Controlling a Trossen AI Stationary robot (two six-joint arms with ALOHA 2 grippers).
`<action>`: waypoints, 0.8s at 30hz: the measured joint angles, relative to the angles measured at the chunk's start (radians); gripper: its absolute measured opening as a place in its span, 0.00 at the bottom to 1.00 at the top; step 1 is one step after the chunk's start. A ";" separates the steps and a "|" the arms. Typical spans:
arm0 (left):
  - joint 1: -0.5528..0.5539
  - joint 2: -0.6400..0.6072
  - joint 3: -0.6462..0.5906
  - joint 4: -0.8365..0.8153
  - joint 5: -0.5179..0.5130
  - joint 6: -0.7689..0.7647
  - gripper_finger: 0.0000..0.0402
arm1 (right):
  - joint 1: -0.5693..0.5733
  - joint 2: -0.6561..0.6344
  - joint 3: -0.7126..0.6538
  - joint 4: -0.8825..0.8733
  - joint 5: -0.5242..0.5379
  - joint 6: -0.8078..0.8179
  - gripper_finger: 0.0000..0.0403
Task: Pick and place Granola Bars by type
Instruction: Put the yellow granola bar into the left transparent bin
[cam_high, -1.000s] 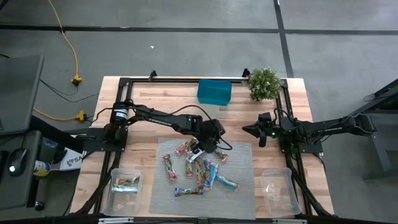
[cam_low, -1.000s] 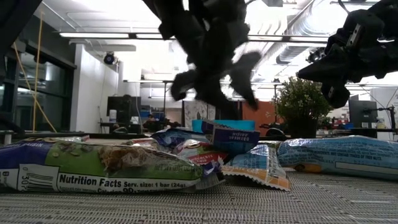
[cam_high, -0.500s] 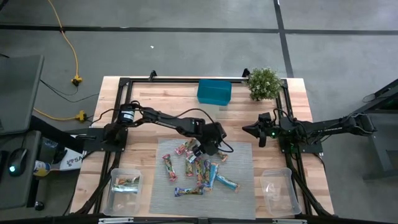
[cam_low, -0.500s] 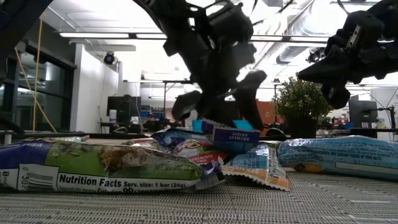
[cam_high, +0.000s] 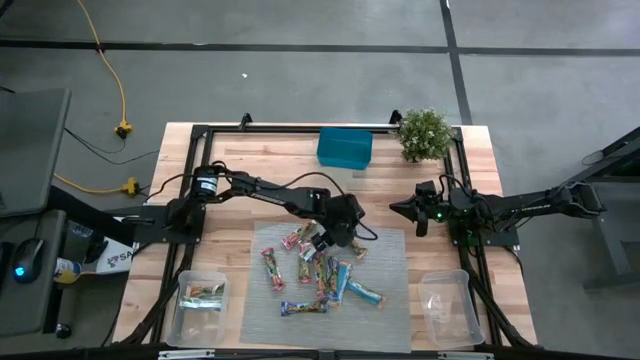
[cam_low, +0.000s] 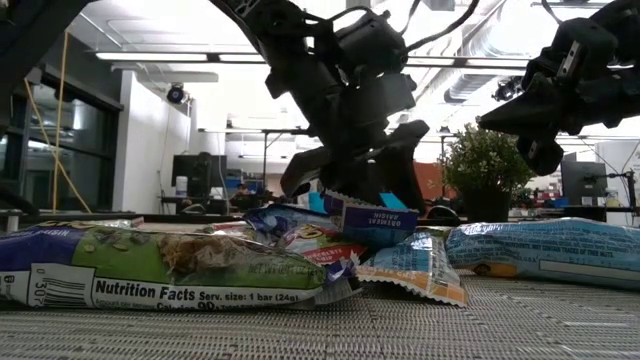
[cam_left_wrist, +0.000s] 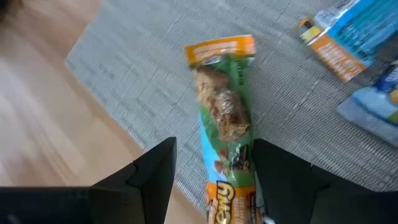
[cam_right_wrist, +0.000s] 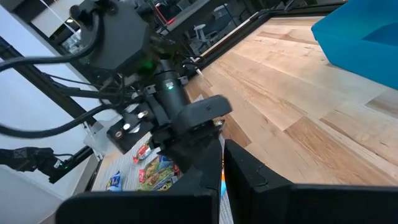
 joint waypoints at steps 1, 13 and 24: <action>0.007 0.000 0.000 0.000 0.003 -0.006 0.52 | 0.000 0.000 0.000 0.000 0.000 0.000 0.00; 0.047 0.000 0.000 -0.014 0.087 -0.028 0.52 | 0.000 0.000 0.000 0.000 0.000 0.000 0.00; 0.047 0.000 0.000 -0.021 0.060 0.034 0.52 | 0.000 0.000 0.000 0.000 0.000 0.000 0.00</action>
